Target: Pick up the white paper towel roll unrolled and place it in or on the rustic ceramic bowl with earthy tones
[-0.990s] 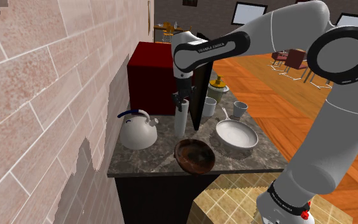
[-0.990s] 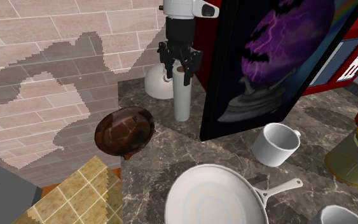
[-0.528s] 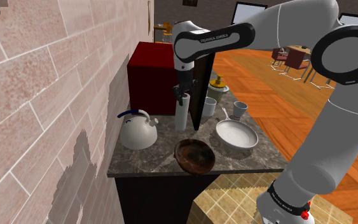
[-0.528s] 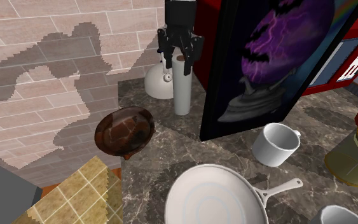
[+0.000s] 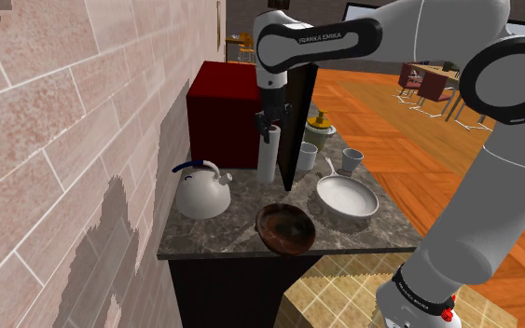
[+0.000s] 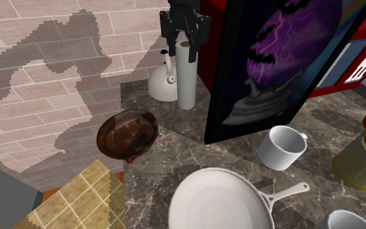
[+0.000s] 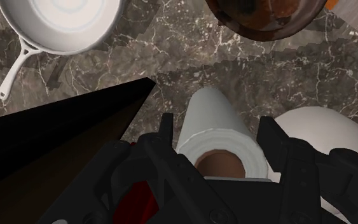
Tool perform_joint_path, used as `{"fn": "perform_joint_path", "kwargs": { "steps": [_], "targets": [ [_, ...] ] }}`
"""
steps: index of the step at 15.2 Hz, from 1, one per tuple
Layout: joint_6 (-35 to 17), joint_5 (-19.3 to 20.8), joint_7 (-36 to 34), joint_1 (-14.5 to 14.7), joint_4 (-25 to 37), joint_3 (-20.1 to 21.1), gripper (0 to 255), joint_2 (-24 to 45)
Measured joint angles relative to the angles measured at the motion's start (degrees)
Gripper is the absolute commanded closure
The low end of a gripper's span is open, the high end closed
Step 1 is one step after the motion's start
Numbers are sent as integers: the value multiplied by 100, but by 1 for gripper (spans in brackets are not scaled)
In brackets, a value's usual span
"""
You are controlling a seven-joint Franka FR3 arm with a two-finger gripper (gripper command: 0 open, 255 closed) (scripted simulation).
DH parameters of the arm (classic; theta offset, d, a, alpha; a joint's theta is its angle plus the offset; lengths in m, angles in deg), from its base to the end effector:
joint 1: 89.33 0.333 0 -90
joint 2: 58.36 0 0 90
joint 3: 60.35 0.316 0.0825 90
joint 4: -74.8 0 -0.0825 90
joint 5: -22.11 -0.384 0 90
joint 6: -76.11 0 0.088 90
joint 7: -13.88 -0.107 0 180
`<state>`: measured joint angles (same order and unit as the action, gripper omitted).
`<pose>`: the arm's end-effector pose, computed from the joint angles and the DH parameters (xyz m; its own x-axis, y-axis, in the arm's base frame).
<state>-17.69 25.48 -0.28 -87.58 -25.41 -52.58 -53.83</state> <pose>0.5591 0.0857 0.5023 0.9820 -0.0777 -0.1721 -0.0626 -0.9939 0.0911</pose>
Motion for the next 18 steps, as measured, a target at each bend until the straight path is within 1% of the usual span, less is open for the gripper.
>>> {"fn": "perform_joint_path", "kwargs": {
  "steps": [14, 15, 18],
  "targets": [
    [1091, 4, 27, 22, 1155, 16, 255, 65],
    [1148, -5, 0, 37, 1169, 29, 255, 24],
    [1221, -101, -109, 93, 720, 88, 255, -501]
  ]
}}
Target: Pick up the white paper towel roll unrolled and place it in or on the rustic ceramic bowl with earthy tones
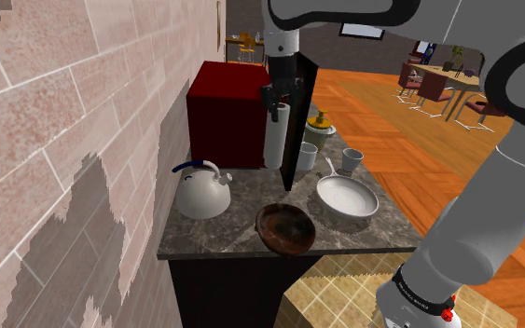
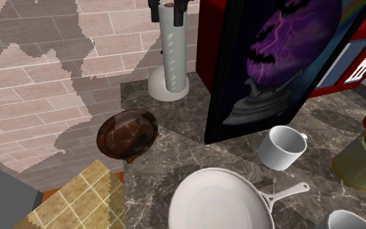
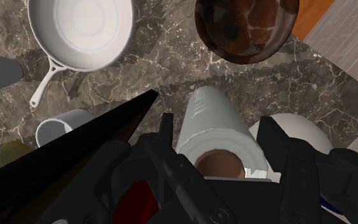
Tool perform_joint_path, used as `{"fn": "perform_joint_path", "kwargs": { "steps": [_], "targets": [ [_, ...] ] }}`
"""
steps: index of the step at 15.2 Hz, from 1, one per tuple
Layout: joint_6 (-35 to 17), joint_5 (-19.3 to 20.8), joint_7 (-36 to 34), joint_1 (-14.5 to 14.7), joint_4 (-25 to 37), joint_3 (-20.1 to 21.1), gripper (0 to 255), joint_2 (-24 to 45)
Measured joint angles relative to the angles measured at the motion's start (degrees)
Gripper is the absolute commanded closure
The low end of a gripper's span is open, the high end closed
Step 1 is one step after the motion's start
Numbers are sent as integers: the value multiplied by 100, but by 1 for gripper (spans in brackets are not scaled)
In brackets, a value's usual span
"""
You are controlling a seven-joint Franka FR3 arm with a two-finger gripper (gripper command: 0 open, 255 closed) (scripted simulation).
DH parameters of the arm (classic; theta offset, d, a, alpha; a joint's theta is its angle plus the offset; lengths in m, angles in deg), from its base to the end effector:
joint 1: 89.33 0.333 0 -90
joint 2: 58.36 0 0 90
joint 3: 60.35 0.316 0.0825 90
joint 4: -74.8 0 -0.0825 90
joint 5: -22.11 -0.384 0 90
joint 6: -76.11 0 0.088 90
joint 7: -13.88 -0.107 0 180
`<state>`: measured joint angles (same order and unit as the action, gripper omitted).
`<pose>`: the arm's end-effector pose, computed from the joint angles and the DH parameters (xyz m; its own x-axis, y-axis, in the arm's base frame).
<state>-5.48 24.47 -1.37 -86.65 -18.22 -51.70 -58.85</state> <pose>0.5237 0.1003 0.5935 0.9821 -0.0774 -0.1719 -0.0625 -0.9939 0.0908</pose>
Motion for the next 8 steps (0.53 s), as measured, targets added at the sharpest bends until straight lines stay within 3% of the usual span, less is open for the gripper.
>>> {"fn": "perform_joint_path", "kwargs": {
  "steps": [8],
  "targets": [
    [533, -316, -391, 208, -742, 211, 255, -1284]
  ]
}}
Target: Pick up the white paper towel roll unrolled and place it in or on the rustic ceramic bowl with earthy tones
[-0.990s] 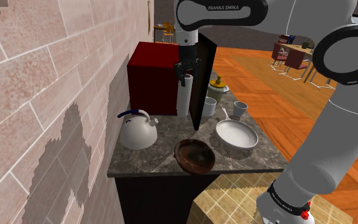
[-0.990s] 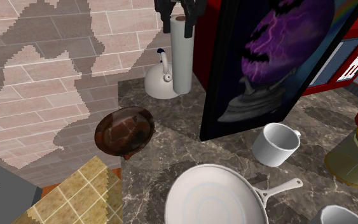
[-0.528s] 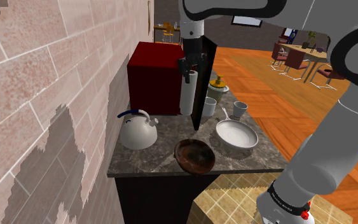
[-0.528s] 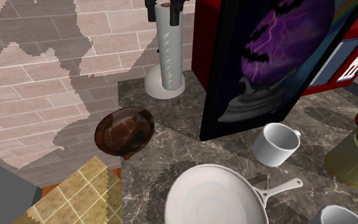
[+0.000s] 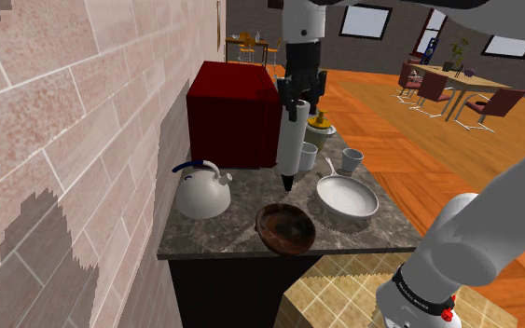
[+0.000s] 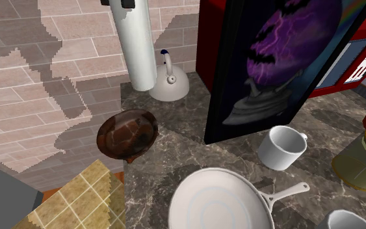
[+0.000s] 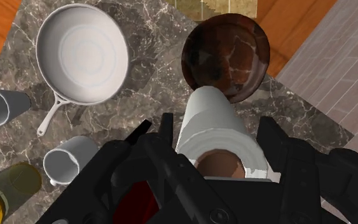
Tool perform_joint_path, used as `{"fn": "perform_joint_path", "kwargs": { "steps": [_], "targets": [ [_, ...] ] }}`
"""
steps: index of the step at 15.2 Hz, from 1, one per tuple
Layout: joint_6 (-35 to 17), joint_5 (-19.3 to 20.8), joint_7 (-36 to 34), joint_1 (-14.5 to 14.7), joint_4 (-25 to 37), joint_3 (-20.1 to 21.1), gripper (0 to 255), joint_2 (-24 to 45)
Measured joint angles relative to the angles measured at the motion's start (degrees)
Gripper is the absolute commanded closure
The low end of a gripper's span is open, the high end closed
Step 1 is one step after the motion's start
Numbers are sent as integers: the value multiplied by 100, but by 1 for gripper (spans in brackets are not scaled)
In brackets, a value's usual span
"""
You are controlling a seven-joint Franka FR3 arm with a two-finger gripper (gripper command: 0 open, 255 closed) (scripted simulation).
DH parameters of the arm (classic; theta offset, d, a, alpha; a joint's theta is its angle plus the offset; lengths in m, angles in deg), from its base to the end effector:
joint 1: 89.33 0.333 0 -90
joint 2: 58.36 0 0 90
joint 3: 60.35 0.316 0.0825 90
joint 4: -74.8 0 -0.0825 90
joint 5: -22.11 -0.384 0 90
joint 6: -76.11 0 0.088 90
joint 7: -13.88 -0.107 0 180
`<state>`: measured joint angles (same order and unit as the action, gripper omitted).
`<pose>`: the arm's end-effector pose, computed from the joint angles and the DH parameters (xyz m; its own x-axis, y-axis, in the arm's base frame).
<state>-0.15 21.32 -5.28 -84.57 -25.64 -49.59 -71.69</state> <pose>0.4344 0.1337 0.6375 0.9821 -0.0774 -0.1718 -0.0625 -0.9939 0.0907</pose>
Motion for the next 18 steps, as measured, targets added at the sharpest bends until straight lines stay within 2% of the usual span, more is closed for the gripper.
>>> {"fn": "perform_joint_path", "kwargs": {
  "steps": [5, 18],
  "targets": [
    [365, -189, -238, 119, -194, 127, 255, -572],
    [-561, -263, -232, 159, -1464, 151, 255, -912]
  ]
}}
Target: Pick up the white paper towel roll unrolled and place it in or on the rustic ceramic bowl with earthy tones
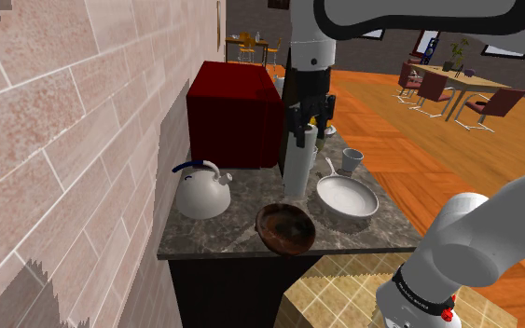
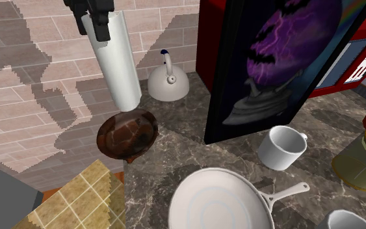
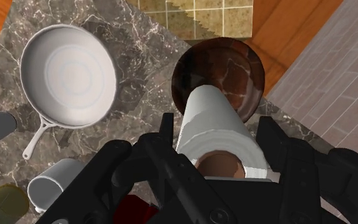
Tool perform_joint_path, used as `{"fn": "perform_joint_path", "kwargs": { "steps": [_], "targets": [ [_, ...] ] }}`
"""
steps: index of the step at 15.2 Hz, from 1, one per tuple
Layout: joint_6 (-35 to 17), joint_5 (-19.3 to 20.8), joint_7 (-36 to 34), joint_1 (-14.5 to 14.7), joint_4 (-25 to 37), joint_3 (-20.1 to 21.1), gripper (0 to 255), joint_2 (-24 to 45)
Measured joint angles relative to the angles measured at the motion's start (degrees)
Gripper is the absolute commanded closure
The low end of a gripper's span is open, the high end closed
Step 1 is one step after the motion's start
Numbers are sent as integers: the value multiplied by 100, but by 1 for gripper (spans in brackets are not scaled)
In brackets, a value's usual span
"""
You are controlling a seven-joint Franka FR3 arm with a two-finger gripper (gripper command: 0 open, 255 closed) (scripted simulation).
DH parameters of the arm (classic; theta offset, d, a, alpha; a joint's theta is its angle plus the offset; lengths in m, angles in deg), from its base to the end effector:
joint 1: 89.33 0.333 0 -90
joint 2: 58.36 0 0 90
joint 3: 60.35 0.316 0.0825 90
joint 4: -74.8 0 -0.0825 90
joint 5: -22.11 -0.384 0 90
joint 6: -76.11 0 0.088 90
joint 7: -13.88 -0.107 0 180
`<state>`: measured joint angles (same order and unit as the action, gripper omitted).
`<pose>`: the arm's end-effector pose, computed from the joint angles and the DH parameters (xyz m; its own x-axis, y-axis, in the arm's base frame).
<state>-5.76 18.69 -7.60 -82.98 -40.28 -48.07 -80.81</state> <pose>0.3834 0.1524 0.5952 0.9819 -0.0777 -0.1730 -0.0626 -0.9938 0.0914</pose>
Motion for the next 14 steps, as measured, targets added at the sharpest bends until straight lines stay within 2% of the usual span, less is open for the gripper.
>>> {"fn": "perform_joint_path", "kwargs": {
  "steps": [14],
  "targets": [
    [-1053, -48, 8, 31, -1155, 46, 255, -105]
  ]
}}
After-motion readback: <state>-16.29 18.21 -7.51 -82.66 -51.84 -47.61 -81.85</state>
